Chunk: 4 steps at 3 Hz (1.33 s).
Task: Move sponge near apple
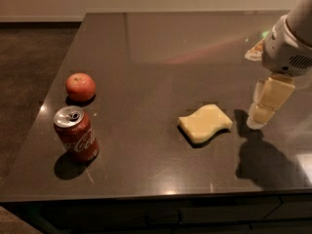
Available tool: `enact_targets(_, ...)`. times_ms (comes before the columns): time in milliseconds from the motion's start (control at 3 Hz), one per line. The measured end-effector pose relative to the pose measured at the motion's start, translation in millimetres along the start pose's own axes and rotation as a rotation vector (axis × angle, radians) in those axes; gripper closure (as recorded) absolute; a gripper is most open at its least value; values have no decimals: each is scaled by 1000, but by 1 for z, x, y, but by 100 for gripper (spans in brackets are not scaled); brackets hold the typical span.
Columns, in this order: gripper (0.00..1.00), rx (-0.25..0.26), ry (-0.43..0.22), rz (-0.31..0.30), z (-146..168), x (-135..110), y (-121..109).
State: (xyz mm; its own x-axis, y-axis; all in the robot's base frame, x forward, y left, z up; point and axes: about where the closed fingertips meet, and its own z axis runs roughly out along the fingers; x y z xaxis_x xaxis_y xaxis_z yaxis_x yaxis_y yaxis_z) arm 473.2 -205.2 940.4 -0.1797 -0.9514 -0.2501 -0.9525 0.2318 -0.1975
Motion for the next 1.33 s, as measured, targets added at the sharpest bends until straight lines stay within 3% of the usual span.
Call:
enact_targets(667, 0, -96, -54, -43, 53, -11, 0)
enact_targets(1333, 0, -167, -69, -77, 89, -21, 23)
